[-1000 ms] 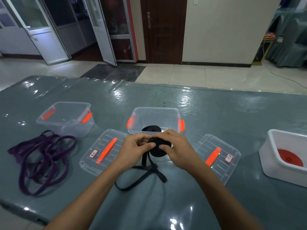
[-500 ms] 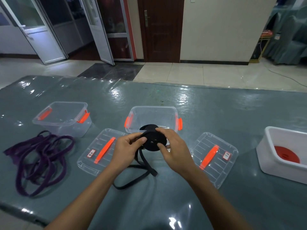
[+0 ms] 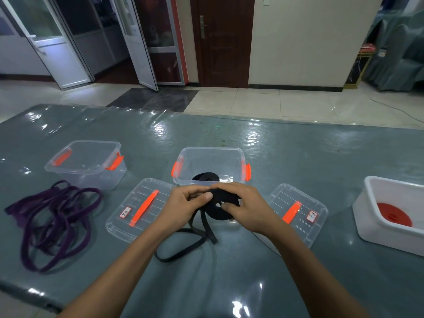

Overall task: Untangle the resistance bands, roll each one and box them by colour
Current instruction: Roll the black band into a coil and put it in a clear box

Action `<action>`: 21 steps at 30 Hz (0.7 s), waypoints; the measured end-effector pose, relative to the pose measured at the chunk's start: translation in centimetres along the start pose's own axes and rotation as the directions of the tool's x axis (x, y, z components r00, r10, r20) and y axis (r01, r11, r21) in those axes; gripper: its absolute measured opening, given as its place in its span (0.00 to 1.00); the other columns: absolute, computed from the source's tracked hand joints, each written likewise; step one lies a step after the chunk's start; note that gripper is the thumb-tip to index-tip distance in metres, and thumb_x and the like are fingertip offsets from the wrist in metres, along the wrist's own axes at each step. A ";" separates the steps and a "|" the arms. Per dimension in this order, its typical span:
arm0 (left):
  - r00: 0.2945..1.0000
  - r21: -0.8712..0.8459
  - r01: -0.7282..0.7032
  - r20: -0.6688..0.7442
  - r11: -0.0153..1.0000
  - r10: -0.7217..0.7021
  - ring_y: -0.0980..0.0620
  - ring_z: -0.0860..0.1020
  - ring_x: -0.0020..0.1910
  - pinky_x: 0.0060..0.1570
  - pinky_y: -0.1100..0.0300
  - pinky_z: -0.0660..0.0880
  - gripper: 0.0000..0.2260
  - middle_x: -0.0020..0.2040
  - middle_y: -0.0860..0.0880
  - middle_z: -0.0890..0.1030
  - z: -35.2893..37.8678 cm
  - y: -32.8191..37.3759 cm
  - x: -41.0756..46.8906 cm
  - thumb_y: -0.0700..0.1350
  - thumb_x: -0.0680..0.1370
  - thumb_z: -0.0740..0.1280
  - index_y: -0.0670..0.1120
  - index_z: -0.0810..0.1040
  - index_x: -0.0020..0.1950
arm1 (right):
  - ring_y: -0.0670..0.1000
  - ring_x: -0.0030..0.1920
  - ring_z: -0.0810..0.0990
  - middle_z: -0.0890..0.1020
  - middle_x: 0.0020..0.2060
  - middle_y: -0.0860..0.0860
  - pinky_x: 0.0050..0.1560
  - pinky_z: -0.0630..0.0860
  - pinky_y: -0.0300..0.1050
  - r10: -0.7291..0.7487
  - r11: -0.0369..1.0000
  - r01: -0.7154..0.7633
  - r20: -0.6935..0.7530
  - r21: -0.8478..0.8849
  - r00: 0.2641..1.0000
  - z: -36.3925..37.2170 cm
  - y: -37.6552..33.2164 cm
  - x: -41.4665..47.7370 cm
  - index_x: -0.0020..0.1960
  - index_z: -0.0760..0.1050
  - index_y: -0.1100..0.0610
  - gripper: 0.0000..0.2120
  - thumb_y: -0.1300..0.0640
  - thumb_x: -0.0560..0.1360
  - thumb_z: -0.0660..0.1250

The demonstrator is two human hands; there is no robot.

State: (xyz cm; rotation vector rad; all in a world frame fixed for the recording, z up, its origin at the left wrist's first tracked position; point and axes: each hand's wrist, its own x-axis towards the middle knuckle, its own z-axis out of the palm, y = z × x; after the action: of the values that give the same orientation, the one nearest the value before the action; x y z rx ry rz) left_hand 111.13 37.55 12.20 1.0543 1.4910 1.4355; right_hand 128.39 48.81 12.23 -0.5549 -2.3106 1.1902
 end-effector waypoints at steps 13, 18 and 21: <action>0.999 -0.172 -0.039 -0.020 0.984 0.037 0.40 0.84 0.55 0.53 0.56 0.80 0.13 0.55 0.38 0.85 -1.0 -0.2 -0.5 0.44 0.76 0.70 0.43 0.85 0.59 | 0.42 0.64 0.78 0.82 0.60 0.40 0.65 0.73 0.37 0.079 0.967 -0.037 -0.161 0.253 0.984 0.6 -0.6 0.0 0.63 0.79 0.39 0.29 0.70 0.75 0.67; 0.990 0.078 -0.138 0.053 0.987 0.134 0.47 0.84 0.58 0.59 0.60 0.79 0.13 0.56 0.46 0.86 -1.7 0.6 -0.5 0.36 0.79 0.69 0.43 0.82 0.63 | 0.43 0.62 0.78 0.82 0.58 0.40 0.64 0.74 0.38 0.072 0.979 -0.041 -0.154 0.198 0.985 0.2 -0.7 -0.1 0.62 0.79 0.37 0.30 0.70 0.75 0.67; 0.989 0.168 -0.146 0.055 0.975 0.138 0.49 0.85 0.56 0.59 0.59 0.79 0.12 0.54 0.48 0.87 -1.9 1.0 -0.2 0.36 0.80 0.68 0.43 0.83 0.62 | 0.42 0.62 0.78 0.82 0.58 0.39 0.64 0.74 0.38 0.076 0.979 -0.045 -0.151 0.199 0.986 0.0 -1.0 -0.1 0.62 0.79 0.38 0.29 0.70 0.75 0.67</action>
State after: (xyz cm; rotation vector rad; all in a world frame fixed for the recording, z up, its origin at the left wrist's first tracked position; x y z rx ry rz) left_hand 109.46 36.70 13.31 1.3127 1.5567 1.3902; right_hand 128.35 48.16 13.04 -0.6276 -2.0307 1.3339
